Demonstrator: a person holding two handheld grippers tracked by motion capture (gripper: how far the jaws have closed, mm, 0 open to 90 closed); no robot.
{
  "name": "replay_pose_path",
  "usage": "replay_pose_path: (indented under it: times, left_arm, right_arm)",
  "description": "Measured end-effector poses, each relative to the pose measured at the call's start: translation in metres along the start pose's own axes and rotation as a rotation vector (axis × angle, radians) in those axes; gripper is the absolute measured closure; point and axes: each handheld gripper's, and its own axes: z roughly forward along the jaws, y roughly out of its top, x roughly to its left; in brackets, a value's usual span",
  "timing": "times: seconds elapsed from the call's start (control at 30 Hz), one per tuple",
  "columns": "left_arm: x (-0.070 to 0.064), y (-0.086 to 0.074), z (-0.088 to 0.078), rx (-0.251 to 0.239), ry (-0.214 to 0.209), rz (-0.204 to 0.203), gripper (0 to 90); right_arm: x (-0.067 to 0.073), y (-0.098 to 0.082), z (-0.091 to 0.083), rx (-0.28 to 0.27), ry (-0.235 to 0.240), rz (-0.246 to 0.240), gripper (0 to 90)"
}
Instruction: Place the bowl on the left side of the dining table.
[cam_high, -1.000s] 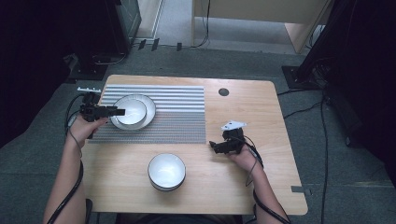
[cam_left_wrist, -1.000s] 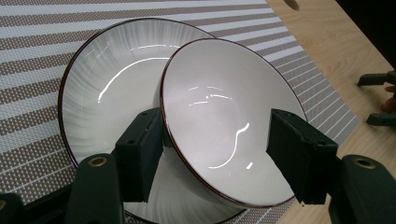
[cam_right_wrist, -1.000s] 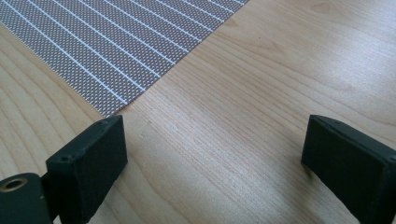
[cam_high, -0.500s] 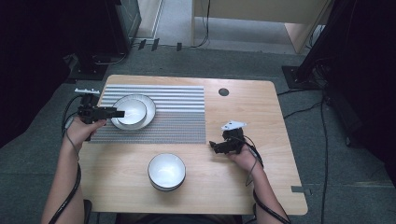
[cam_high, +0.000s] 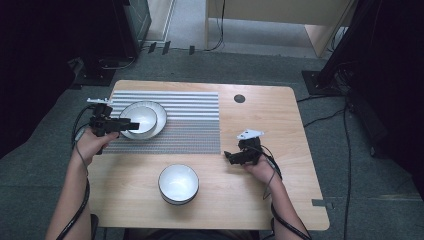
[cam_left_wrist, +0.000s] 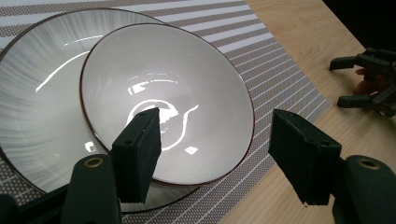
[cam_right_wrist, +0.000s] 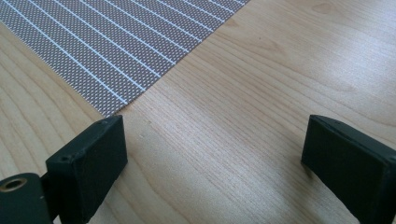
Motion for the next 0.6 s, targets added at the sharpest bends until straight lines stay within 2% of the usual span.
replay_pose_path:
  times: [0.1,0.33,0.4,0.6]
  left_arm:
    - [-0.003,0.0,0.006,0.015,-0.002,-0.008,31.9]
    - [-0.01,0.002,0.017,0.03,-0.052,-0.002,30.4]
    - [-0.013,0.002,0.019,0.034,-0.065,0.019,28.7]
    - [-0.021,0.003,0.024,0.035,-0.034,0.065,28.0]
  right_arm:
    - [0.0,0.0,0.0,0.002,-0.001,-0.001,6.2]
    - [0.0,0.0,0.0,0.001,0.0,-0.003,6.2]
    - [0.0,0.0,0.0,0.001,0.0,-0.003,6.2]
    - [0.0,0.0,0.0,0.001,0.0,-0.003,6.2]
